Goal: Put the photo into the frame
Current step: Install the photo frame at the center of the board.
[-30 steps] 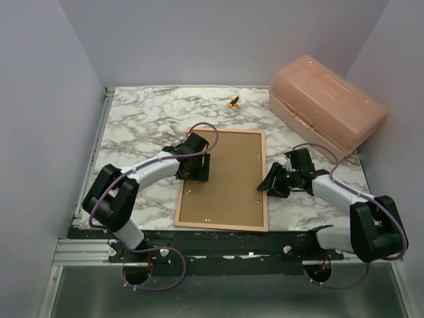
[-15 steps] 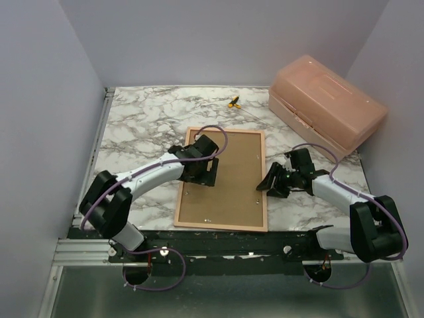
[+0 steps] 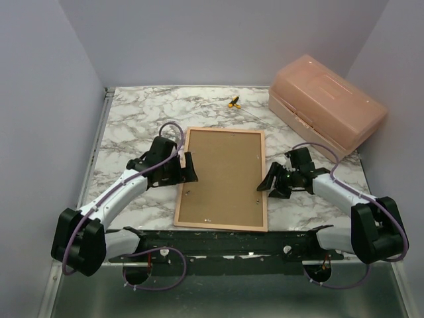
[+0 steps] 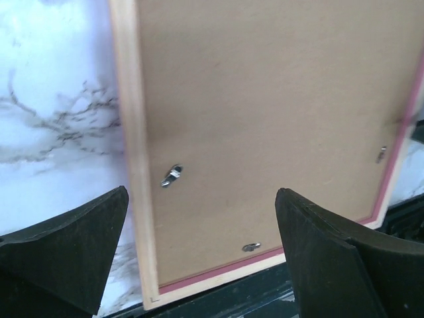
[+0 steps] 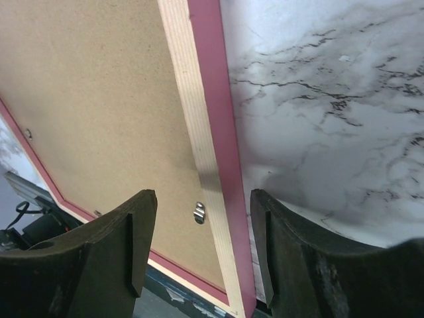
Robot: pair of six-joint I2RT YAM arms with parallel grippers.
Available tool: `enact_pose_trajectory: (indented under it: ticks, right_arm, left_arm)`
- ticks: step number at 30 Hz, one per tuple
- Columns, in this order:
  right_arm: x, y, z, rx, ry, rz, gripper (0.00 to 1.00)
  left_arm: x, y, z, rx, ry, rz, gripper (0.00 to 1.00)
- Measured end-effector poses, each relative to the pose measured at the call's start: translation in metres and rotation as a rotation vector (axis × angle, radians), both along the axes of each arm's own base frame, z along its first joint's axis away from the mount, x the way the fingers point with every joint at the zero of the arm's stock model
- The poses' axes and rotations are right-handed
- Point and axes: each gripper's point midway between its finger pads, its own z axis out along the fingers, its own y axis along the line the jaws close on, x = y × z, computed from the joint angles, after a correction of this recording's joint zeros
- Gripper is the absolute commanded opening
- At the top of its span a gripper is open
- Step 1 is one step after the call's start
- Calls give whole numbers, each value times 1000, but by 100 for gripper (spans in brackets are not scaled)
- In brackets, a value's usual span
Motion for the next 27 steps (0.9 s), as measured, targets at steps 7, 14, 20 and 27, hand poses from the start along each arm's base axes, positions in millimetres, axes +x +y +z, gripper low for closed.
enact_pose_trajectory:
  ticks: [7,14,20,27]
  right_arm:
    - [-9,-6,-1,-46,27,5,66]
    - [-20,9,-5,-53,42,62,66]
    - [-17,35,-7,-78,68,134,66]
    - [-5,48,-8,-167,39,158,70]
  left_arm:
    - [-24,25,-42,31,129,54,95]
    - [-48,31,-71,38,215,75,95]
    - [-47,30,-70,20,196,85,96]
    - [-44,38,-72,50,183,116,96]
